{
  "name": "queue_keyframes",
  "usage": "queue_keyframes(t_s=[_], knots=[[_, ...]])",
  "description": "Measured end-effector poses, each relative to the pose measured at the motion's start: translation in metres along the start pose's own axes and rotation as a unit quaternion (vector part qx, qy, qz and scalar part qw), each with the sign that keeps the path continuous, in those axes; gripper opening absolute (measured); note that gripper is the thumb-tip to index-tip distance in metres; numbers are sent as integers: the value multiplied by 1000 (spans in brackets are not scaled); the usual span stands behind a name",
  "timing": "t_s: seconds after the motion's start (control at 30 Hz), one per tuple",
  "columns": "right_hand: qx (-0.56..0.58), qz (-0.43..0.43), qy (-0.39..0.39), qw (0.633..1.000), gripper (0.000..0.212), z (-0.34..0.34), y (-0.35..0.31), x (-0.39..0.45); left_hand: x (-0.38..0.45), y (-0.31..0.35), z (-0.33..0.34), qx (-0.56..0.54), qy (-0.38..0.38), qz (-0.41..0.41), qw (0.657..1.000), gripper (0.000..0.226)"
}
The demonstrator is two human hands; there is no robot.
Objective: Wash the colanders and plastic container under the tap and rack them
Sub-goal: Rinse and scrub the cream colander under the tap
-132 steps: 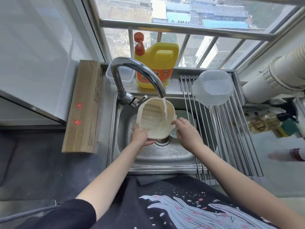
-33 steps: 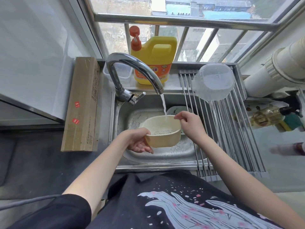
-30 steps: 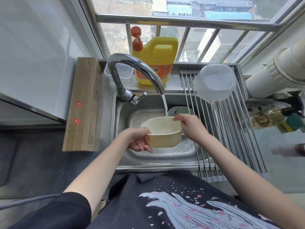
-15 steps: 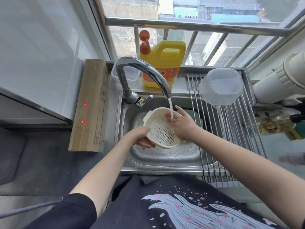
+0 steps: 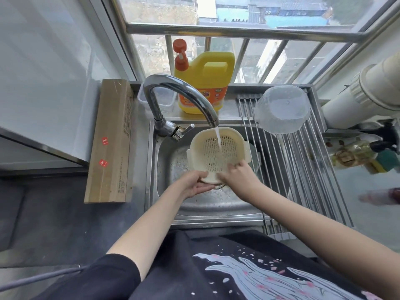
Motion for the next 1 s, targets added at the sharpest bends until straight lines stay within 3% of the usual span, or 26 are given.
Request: queue_keyframes(t_s=[0.1, 0.13, 0.27, 0.33, 0.4, 0.47, 0.53, 0.63, 0.7, 0.83, 1.0], knots=[[-10, -37, 52, 998, 15, -16, 12, -2, -8, 3, -6, 94, -28, -36, 995, 25], [-31, -51, 82, 995, 8, -21, 15, -2, -6, 8, -11, 94, -14, -25, 995, 23], [-111, -143, 145, 973, 28, -22, 13, -6, 0, 25, -19, 126, 34, 42, 991, 30], [-127, -157, 171, 964, 24, -22, 16, -5, 1, 29, -18, 170, 61, 69, 981, 31], [-99, -123, 148, 976, 7, -17, 23, -1, 6, 35, -18, 155, 108, 114, 975, 28], [-74, -19, 77, 994, 48, 4, 35, 7, 8, 40, -15, 105, 140, 155, 972, 26], [30, 87, 29, 995, 83, 11, 38, 12, 10, 41, -5, 67, 131, 163, 976, 27], [168, 164, 37, 971, 102, 3, 24, 34, 10, 37, 19, 3, 81, 150, 985, 21], [209, 163, 35, 964, 96, -3, 14, 45, 4, 35, 31, -37, 43, 156, 986, 15], [189, 64, 67, 978, 55, -5, 3, 48, 6, 32, 21, -75, 37, 161, 983, 24], [147, 64, 159, 974, 22, -12, 10, 31, 4, 34, 22, -2, 85, 155, 984, 39]])
Point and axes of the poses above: each hand's wrist, its own x-axis towards the middle knuckle, its own z-axis out of the palm, y = z × x, the point moved 6 cm from there along x, towards the middle knuckle, and after that the axes turned 5 degrees about y, right-handed, at the moved point
